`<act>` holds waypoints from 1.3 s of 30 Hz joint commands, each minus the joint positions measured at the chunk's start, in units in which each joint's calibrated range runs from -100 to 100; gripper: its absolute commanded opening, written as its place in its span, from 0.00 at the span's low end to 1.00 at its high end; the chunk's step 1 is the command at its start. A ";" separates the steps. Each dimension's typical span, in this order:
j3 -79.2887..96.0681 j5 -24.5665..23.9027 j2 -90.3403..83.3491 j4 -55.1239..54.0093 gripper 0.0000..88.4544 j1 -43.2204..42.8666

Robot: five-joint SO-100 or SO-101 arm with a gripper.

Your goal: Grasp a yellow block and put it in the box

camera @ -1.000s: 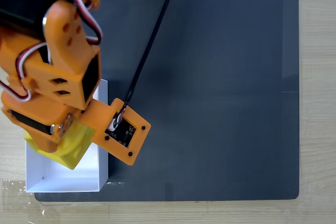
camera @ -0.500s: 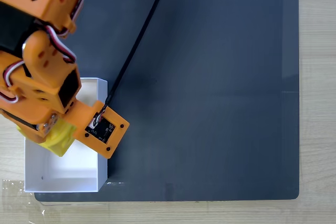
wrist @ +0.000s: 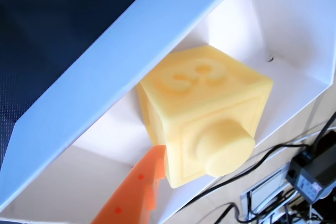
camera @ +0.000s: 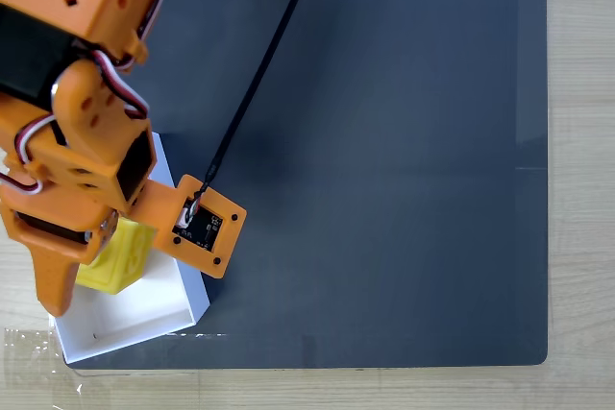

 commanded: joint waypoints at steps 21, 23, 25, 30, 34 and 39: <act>-2.45 -3.80 -42.23 12.82 0.29 -13.38; -0.73 -4.53 -46.04 17.70 0.20 -15.06; 3.43 -4.32 -49.69 21.11 0.10 -16.66; 18.18 -3.96 -60.70 23.37 0.02 -20.20; 34.64 -3.96 -73.08 23.03 0.02 -25.42; 63.31 -4.06 -92.57 18.14 0.02 -28.19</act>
